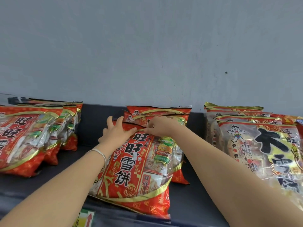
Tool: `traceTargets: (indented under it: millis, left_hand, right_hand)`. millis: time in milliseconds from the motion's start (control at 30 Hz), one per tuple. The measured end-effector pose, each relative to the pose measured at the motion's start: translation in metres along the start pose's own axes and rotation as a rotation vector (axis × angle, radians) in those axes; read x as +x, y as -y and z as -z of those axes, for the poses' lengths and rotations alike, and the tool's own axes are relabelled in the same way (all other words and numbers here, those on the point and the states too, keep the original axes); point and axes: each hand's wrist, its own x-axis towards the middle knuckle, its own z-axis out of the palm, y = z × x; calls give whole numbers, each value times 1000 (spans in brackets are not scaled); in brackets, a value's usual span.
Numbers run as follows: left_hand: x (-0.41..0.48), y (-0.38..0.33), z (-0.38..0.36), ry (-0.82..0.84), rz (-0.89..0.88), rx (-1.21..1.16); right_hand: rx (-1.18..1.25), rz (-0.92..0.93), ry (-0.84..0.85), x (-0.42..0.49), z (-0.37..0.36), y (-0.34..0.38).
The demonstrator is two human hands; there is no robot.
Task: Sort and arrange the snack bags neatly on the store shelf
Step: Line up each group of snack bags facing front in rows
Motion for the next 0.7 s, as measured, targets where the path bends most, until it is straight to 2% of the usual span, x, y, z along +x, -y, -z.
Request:
traceTargets:
  millis: [233, 367, 633, 700]
  left_hand:
    - [-22, -19, 1, -38, 22, -67]
    - [-37, -32, -12, -55, -85, -185]
    - [-54, -28, -21, -75, -129, -160]
    - [-58, -30, -22, -83, -119, -134]
  right_hand:
    - [-137, -42, -234, -20, 4, -13]
    - [-119, -115, -239, -28, 2, -34]
    - [-11, -93, -222, -42, -13, -40]
    - [4, -86, -275, -48, -12, -38]
